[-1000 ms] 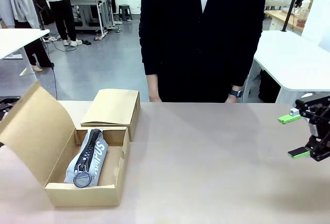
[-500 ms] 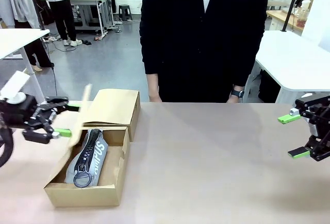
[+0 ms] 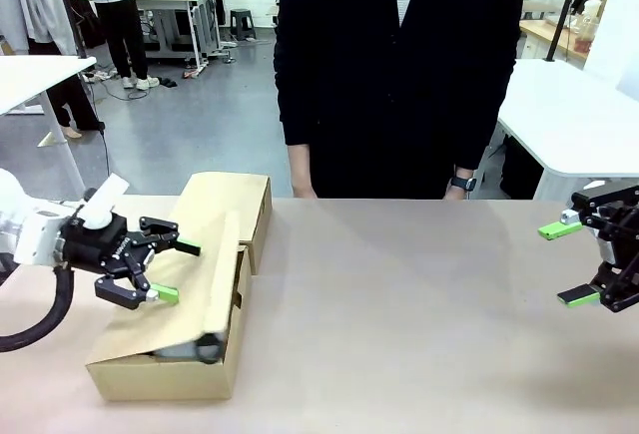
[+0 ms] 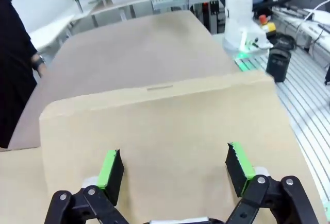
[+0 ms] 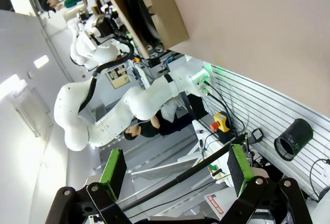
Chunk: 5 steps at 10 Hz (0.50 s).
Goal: Place items inside the box.
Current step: Close the lid of the Mailer Box closest to the robot.
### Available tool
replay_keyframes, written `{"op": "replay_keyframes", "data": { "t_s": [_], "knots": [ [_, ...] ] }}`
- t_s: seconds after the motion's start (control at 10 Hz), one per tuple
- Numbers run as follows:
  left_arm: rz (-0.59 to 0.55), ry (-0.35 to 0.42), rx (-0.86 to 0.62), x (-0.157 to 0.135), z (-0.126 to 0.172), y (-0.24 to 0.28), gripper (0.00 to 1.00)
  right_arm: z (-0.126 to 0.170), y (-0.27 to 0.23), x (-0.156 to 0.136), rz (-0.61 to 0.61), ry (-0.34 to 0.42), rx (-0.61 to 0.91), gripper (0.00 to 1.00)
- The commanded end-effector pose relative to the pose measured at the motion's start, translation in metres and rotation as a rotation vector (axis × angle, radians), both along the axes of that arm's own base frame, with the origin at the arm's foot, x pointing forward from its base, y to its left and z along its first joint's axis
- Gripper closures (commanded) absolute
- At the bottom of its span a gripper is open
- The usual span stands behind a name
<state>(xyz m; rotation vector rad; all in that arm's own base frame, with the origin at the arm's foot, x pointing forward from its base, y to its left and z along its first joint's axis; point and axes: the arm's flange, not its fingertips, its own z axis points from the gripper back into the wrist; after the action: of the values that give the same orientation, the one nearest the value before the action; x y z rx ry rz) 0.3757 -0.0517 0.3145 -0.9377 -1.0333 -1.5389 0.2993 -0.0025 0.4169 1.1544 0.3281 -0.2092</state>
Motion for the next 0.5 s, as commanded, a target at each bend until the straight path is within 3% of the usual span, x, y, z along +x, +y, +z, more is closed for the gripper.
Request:
{"op": "replay_keyframes", "data": {
  "t_s": [0.0,0.4],
  "knots": [
    [-0.011,-0.057,0.103,-0.0897,-0.0244,-0.0235,0.0,0.0026,0.0019,0.0014,-0.004,-0.01,0.016,0.0],
    [-0.018,-0.04,0.167,-0.0909,-0.0312,-0.0249,0.0,0.0026,0.0019,0.0014,-0.004,-0.01,0.016,0.0]
  ]
}}
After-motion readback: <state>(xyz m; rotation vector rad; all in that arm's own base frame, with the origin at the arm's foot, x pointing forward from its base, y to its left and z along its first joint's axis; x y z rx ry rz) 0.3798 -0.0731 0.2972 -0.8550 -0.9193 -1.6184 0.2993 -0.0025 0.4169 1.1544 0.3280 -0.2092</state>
